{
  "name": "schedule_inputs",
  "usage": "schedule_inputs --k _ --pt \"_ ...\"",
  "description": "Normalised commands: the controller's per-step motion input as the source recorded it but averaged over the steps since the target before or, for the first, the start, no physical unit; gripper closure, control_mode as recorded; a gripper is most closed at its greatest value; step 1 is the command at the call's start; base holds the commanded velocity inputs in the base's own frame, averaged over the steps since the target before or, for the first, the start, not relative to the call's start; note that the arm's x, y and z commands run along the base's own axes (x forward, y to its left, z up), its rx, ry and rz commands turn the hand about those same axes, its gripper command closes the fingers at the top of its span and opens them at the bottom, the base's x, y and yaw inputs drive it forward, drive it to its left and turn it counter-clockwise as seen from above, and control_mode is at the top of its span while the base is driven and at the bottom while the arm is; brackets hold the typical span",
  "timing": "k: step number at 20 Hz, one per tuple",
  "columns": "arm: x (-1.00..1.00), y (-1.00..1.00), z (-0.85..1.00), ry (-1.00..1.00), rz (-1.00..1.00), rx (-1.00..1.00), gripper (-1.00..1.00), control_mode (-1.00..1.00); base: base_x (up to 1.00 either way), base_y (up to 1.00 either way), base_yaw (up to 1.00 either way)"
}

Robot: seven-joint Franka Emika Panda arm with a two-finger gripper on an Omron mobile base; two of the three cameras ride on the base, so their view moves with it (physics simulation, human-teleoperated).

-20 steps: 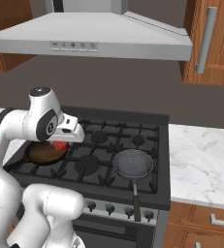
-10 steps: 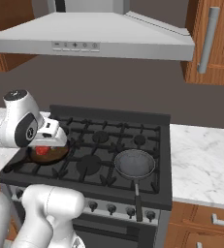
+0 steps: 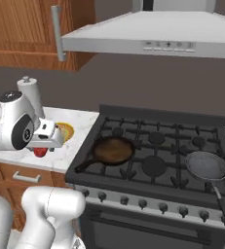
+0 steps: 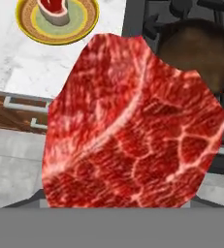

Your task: Place one of the steaks on the plate and the other in the bowl. Then place the bowl in the fridge.

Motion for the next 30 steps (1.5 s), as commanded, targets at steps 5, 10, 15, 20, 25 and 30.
schedule_inputs --k 5,10,15,20,25,30 --pt "0.0 0.0 0.0 0.0 0.0 0.0 1.0 1.0 -0.26 1.0 0.1" --pt "0.0 0.0 0.0 0.0 0.0 0.0 1.0 1.0 0.09 1.0 0.08" --pt "0.0 0.0 0.0 0.0 0.0 0.0 1.0 1.0 0.35 0.92 0.08" --pt "0.0 0.0 0.0 0.0 0.0 0.0 1.0 1.0 0.67 0.11 0.02" --pt "0.0 0.0 0.0 0.0 0.0 0.0 1.0 1.0 0.37 -0.24 0.0" --pt "0.0 0.0 0.0 0.0 0.0 0.0 1.0 1.0 0.35 -0.02 -0.1"
